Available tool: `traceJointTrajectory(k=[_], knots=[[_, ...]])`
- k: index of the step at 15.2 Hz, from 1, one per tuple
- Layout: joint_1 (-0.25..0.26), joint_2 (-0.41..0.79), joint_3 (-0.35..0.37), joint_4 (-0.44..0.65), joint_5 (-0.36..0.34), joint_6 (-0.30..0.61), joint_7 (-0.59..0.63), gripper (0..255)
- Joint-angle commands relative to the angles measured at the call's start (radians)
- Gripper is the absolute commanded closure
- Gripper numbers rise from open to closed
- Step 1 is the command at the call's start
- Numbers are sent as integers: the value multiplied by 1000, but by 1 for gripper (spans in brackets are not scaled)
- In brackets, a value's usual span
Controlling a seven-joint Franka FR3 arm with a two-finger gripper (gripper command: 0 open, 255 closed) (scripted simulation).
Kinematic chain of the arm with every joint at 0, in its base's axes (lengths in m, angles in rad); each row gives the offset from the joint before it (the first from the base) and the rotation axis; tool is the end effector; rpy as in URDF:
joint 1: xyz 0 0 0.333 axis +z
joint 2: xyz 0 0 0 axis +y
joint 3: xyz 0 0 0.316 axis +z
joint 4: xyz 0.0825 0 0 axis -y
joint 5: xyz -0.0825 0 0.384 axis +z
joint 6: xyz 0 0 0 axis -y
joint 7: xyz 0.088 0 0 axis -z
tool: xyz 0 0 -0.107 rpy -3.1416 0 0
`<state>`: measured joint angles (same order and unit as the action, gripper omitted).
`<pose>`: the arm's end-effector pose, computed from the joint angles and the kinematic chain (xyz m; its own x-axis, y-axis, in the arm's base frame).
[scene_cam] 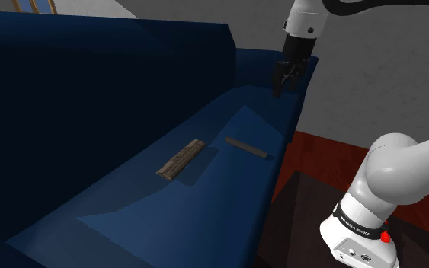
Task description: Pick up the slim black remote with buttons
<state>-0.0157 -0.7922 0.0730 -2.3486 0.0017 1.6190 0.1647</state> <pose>0.3099 0.0251 0.5996 0.9897 -0.1255 0.0686 -0.1284 -0.9909 0.0395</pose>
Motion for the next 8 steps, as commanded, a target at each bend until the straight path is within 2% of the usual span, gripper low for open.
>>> traceJointTrajectory(k=[1,8], knots=[[0,0,0,0,0,0,0,0],[13,62,-91,-181,-14,259,-150,0]])
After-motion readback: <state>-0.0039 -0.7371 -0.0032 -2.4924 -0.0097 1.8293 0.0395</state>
